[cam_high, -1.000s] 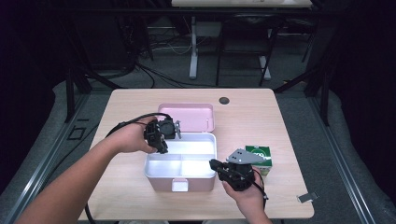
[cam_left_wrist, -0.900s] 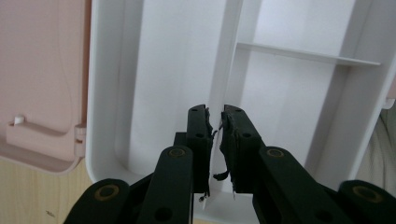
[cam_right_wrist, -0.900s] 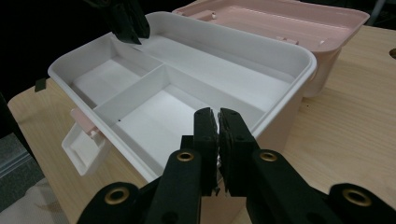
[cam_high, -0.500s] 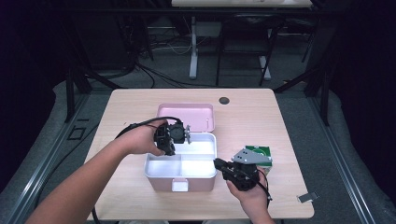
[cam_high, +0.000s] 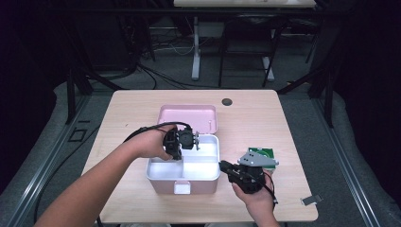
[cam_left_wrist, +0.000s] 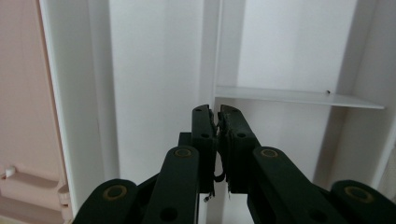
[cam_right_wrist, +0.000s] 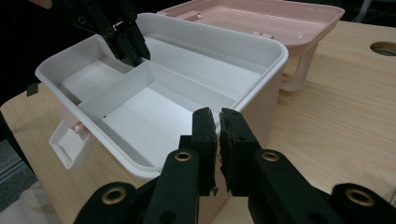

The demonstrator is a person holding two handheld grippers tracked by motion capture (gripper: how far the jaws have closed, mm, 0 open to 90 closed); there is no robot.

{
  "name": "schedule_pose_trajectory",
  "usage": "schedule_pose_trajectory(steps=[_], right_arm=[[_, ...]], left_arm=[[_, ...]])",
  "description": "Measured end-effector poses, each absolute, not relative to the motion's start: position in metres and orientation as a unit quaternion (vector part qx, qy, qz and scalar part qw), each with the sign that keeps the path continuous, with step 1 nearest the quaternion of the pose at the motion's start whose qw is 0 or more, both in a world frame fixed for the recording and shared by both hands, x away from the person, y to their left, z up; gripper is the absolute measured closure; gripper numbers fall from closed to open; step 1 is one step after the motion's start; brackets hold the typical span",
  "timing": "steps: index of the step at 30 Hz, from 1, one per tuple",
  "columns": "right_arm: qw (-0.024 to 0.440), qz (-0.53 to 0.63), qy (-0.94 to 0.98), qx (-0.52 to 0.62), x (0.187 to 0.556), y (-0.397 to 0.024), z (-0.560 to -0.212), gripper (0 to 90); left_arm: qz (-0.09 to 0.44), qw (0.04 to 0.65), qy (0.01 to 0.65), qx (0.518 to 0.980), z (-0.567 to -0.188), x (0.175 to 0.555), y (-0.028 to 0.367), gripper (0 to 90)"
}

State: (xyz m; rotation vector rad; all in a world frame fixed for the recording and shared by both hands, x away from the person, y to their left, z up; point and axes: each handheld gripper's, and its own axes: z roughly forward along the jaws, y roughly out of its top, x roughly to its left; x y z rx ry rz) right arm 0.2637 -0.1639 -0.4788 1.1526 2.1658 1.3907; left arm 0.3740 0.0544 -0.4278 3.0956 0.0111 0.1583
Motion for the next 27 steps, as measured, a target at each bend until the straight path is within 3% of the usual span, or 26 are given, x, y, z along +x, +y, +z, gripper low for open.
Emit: schedule_pose_trajectory(steps=[27], right_arm=[[0.157,0.486,0.753,0.416,0.263,-0.172,-0.487,84.4]], left_arm=[[0.046,-0.005,-0.005,0.999,-0.438,0.376,0.042,87.1]])
